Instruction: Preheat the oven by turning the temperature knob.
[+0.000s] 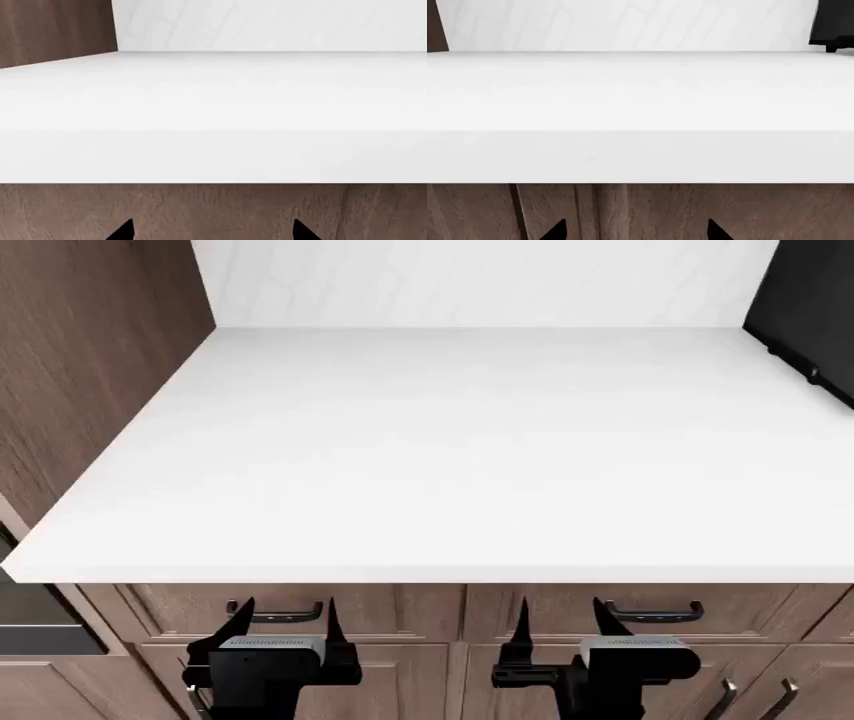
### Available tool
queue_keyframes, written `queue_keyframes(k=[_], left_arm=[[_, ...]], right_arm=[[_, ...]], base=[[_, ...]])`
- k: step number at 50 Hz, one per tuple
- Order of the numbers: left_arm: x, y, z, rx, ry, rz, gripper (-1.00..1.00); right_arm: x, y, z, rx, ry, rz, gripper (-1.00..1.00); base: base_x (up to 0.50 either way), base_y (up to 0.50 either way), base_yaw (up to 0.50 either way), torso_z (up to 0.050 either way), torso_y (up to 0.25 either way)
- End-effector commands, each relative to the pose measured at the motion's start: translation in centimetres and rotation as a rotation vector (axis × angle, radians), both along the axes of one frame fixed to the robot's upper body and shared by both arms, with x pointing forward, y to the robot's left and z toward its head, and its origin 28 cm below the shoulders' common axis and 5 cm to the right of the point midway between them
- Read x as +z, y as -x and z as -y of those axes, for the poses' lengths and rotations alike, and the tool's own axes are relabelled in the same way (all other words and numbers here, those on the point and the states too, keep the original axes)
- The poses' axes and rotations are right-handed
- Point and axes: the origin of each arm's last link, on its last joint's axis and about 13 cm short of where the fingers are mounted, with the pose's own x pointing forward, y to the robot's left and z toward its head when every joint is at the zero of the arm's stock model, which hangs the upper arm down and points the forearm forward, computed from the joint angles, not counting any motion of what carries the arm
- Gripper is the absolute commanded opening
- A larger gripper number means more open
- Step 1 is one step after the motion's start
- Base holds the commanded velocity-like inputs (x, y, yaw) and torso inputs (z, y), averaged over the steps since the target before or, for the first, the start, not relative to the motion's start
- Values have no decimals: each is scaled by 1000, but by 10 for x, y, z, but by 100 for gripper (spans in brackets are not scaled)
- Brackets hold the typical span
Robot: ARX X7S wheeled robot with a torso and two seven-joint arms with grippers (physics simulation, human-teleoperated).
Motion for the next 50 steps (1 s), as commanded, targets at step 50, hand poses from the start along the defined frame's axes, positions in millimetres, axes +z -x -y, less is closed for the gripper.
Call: queue_keyframes(k=[50], left_arm=[[123,1,-12,103,-40,492,100]], right_arm=[[136,29,18,-155,123,470,100]], base=[[0,0,0,0,0]])
